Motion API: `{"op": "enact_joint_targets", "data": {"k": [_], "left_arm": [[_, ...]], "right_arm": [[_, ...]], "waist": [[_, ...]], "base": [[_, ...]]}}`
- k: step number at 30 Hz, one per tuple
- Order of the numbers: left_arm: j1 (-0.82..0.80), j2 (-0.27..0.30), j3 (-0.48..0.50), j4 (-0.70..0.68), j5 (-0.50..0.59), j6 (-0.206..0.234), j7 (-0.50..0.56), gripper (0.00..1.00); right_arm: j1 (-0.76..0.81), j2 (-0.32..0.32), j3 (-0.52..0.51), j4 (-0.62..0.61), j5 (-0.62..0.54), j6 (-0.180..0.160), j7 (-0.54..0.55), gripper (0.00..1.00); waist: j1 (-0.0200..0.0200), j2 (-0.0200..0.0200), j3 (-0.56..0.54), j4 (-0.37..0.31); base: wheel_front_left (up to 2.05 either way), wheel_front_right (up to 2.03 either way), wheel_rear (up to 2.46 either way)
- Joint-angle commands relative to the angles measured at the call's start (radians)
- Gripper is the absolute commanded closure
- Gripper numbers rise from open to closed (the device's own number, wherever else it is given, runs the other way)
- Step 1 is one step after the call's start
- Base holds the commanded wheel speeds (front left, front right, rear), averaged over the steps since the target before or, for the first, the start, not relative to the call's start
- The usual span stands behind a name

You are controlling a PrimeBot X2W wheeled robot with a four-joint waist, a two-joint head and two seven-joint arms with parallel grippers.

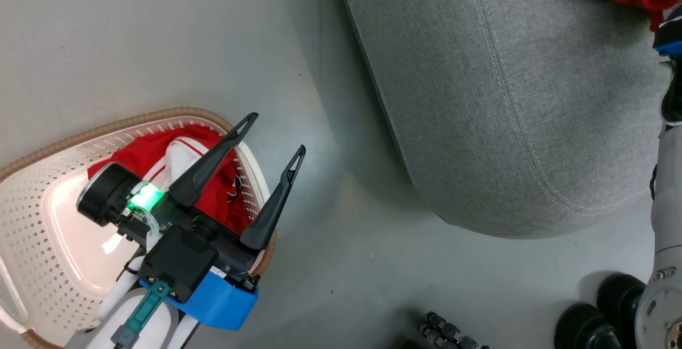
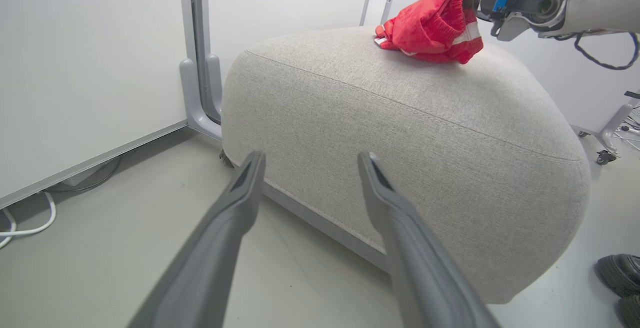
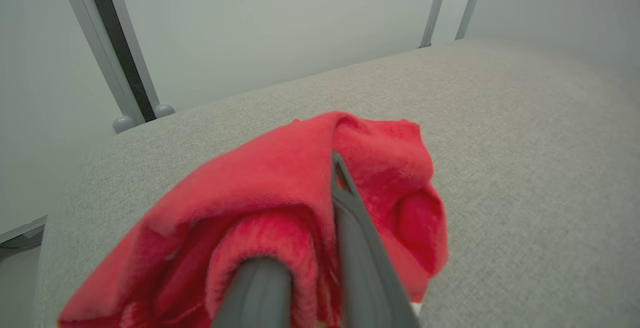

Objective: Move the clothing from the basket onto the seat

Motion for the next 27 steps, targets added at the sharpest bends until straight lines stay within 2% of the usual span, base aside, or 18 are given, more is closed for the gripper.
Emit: {"op": "enact_joint_targets", "data": {"k": [1,2,3,8,15,27], "left_arm": [[0.005,-0.005,-0.006,0.007,-0.006,-0.002,-0.007,0.0],[0.004,-0.007,-0.008,0.012,-0.008,-0.003,-0.013,0.0],[0.004,-0.01,-0.008,0.018,-0.012,-0.003,-0.019,0.0],[0.014,-0.021,-0.011,0.062,-0.03,-0.001,-0.051,0.0],[0.015,-0.049,-0.019,0.119,-0.046,0.005,-0.089,0.0],[0.051,-0.168,-0.025,0.283,-0.091,-0.001,-0.136,0.0]], "right_arm": [[0.024,-0.005,0.001,0.021,-0.009,0.0,-0.004,0.53],[0.026,-0.01,0.005,0.038,-0.013,0.0,-0.004,0.18],[0.024,-0.016,0.007,0.052,-0.016,0.0,-0.004,0.0],[0.027,-0.04,0.024,0.119,-0.005,0.0,-0.003,0.0],[0.057,-0.084,0.054,0.15,-0.022,0.0,-0.003,0.0],[0.219,-0.147,0.141,0.133,-0.042,0.0,-0.001,0.0]], "waist": [[-0.0001,0.0,-0.011,0.003],[-0.0001,0.0,-0.017,0.006],[-0.0001,0.0,-0.025,0.01],[-0.0001,0.0,-0.063,0.028],[-0.0001,0.0,-0.12,0.055],[-0.0001,0.0,-0.348,0.146]], "base": [[0.0,0.0,0.0],[0.0,0.0,0.0],[0.0,0.0,0.0],[0.0,0.0,0.0],[0.0,0.0,0.0],[0.0,0.0,0.0]]}}
